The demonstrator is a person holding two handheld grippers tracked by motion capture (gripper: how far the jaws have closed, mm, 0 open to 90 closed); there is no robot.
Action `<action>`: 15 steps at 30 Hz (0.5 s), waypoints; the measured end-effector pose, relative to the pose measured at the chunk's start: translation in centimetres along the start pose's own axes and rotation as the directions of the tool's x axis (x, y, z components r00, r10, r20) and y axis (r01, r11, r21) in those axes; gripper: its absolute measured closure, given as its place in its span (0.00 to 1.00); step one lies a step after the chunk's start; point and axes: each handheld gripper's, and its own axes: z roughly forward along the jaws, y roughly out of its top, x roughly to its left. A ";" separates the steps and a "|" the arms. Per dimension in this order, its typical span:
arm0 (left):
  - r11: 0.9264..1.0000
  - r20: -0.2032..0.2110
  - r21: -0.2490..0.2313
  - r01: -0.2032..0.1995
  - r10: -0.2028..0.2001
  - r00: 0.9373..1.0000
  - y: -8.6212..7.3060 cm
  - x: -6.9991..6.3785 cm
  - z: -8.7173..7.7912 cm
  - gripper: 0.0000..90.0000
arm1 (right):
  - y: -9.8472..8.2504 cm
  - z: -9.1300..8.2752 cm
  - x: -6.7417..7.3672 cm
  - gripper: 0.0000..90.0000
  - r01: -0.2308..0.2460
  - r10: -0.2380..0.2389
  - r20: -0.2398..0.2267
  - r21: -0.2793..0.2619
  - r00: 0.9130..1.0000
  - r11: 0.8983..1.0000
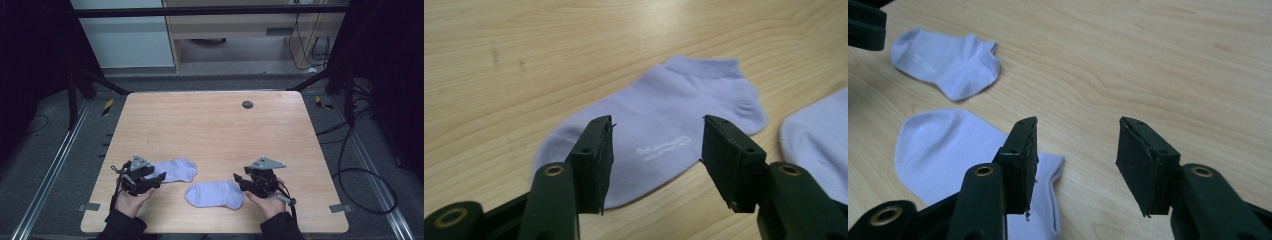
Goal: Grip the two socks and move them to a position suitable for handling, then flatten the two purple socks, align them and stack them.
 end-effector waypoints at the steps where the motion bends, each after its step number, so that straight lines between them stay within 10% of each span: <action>1: 1.000 -0.008 -0.002 0.008 -0.008 1.000 -0.1 0.4 -0.1 0.49 | 0.4 0.2 0.2 0.55 -0.001 0.001 -0.003 -0.007 1.000 1.000; 15: 0.998 -0.069 0.005 0.064 -0.064 0.996 -0.6 3.9 -0.2 0.48 | 2.6 3.1 2.2 0.49 0.011 -0.011 -0.022 -0.010 1.000 1.000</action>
